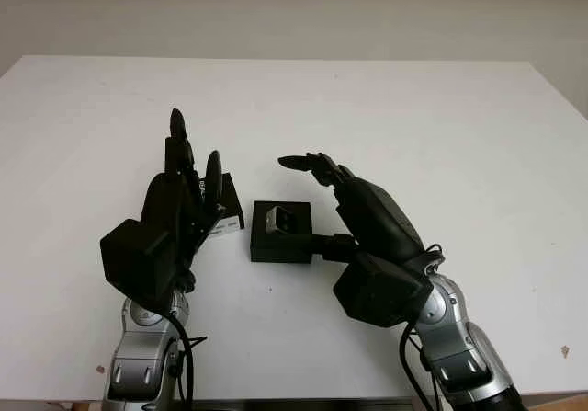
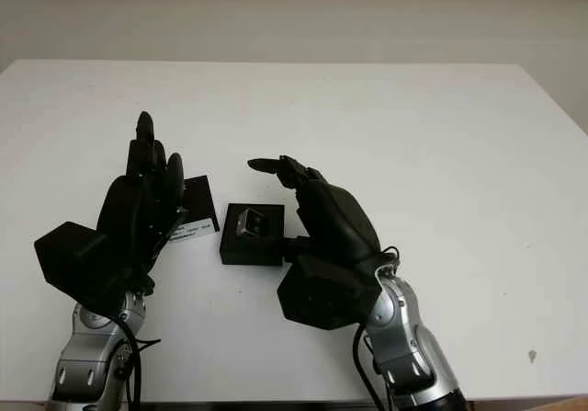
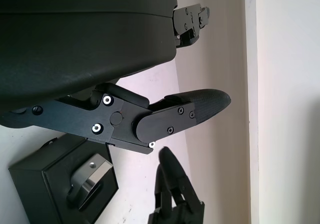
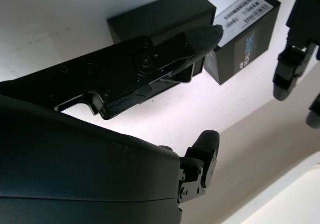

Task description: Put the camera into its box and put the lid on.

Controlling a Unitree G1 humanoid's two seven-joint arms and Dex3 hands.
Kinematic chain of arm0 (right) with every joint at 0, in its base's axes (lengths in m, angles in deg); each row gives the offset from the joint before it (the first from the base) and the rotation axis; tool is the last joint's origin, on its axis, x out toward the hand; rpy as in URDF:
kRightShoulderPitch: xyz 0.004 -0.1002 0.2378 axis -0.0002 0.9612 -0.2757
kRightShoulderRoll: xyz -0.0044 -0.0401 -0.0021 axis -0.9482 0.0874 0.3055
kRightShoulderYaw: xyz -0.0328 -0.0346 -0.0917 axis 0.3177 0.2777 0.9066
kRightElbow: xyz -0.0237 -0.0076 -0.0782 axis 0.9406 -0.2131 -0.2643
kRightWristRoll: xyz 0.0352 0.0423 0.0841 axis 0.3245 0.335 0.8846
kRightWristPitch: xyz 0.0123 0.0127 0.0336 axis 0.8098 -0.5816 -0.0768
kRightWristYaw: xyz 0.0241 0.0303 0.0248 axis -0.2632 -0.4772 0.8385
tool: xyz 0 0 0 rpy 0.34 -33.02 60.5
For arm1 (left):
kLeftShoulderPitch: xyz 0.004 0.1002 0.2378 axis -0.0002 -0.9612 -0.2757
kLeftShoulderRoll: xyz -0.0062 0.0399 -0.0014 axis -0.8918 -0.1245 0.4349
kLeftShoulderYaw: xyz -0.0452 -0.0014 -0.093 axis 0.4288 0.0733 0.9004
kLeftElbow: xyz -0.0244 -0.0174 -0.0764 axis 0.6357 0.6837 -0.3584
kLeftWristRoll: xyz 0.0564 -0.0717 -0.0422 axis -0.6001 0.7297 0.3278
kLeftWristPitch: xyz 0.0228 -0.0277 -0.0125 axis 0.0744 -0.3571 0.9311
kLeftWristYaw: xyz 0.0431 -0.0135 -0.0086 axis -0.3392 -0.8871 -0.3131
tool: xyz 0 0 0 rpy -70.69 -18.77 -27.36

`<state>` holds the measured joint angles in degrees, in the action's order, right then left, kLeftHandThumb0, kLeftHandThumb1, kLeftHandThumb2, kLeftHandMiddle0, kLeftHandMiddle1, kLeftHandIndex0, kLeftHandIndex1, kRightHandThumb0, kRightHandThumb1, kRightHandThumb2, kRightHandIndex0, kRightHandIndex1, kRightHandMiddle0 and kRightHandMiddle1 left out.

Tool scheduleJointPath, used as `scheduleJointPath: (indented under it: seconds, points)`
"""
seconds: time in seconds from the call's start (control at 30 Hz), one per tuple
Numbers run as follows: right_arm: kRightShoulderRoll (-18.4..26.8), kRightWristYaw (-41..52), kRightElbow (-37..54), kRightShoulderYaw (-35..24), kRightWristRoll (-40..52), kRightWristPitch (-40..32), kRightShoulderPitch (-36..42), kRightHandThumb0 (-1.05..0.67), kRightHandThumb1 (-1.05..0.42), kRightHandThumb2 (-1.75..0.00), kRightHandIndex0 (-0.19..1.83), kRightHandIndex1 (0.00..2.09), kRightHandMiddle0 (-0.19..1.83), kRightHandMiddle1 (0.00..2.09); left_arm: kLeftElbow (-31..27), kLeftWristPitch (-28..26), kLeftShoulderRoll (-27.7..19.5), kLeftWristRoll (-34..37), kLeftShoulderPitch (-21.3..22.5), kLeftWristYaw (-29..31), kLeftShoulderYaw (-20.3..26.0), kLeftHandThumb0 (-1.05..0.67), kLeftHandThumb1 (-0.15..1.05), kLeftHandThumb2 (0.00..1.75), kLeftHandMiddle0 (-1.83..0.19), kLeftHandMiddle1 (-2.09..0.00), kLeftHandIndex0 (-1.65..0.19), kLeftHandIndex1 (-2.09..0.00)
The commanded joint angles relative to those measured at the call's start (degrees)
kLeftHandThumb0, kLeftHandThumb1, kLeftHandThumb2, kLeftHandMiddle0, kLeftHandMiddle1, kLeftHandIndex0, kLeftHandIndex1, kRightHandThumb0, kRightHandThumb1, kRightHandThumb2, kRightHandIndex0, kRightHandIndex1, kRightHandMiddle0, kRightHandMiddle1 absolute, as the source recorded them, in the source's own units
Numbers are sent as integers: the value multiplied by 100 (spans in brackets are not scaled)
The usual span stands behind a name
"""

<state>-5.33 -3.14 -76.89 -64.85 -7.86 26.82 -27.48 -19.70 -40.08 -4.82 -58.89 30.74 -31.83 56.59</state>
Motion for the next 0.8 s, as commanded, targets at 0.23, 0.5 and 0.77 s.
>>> scheduleJointPath:
  seconds: [0.23,0.5,0.77]
  points:
    - [-258,-327,-349,35,-105,-87,-158,-61,-95,-6,14,25,-1,113,-14,97,-21,-109,-46,-31,-35,-56,105,65,19,-5,19,-4]
    - [-276,-423,-664,62,-138,-78,-255,-60,-93,-5,15,25,3,112,13,140,-33,-124,-58,-20,-31,-57,105,64,19,-5,19,-4]
    - [-184,-426,-807,60,-125,-59,-291,-59,-92,-5,17,25,7,107,-11,113,-19,-130,-76,-38,-29,-58,105,63,18,-5,19,-5]
